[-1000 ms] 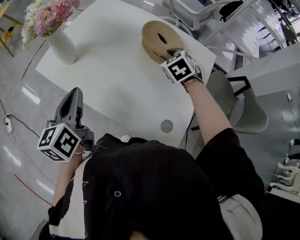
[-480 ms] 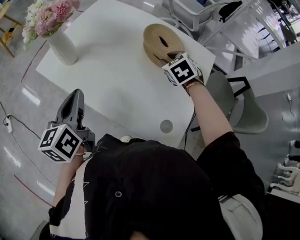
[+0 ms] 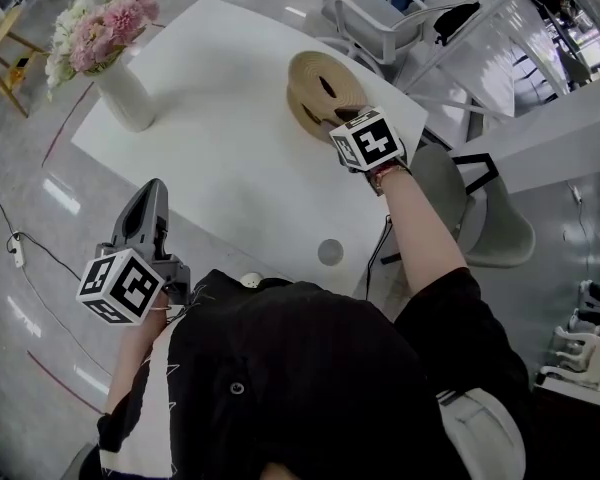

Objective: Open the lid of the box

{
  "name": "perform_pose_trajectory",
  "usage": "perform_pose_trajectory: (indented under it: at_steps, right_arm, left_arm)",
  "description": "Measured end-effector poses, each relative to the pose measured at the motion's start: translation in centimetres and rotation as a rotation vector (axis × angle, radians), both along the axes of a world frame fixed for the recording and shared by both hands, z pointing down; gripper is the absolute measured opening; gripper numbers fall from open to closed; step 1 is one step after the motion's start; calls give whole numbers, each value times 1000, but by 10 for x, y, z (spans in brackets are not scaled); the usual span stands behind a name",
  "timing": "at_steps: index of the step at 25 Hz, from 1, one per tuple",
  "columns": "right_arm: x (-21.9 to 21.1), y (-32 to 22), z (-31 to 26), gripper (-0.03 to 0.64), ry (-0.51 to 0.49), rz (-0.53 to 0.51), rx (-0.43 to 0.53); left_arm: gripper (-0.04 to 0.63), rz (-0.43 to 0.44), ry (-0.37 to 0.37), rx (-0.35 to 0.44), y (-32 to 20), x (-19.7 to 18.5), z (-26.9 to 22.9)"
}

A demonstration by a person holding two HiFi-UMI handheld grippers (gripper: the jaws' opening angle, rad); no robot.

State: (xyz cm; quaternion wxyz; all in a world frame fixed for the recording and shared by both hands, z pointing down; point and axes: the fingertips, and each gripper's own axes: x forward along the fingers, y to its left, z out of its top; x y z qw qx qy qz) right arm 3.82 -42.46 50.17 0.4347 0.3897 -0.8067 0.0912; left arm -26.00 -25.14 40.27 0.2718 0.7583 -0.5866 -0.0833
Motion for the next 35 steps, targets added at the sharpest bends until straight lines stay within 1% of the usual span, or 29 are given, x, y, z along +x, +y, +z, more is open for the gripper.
perform_pose_trajectory:
  at_steps: [6,15,20,28,30,35]
  right_arm:
    - [2,0,-10,133,-83,36,-9]
    - [3,1,-20,124,-137,69,8]
    - [3,1,-25,123,-187,81,-2]
    - [5,0,-27,121,-231,98,-24]
    - [4,-2,-30,121,-251,96,-18]
    - [8,-3,-34,121,-322,123,-39]
  left_arm:
    - [9,-2,3,6,4,2,-2]
    - [9,-9,12,17,10,1,-5]
    - [11,-12,16,28,12,0,-10]
    - [9,-10,13,37,9,-4,-13]
    - [9,-11,14,44,6,-5,-16]
    - [9,4,15,43,3,1,-16]
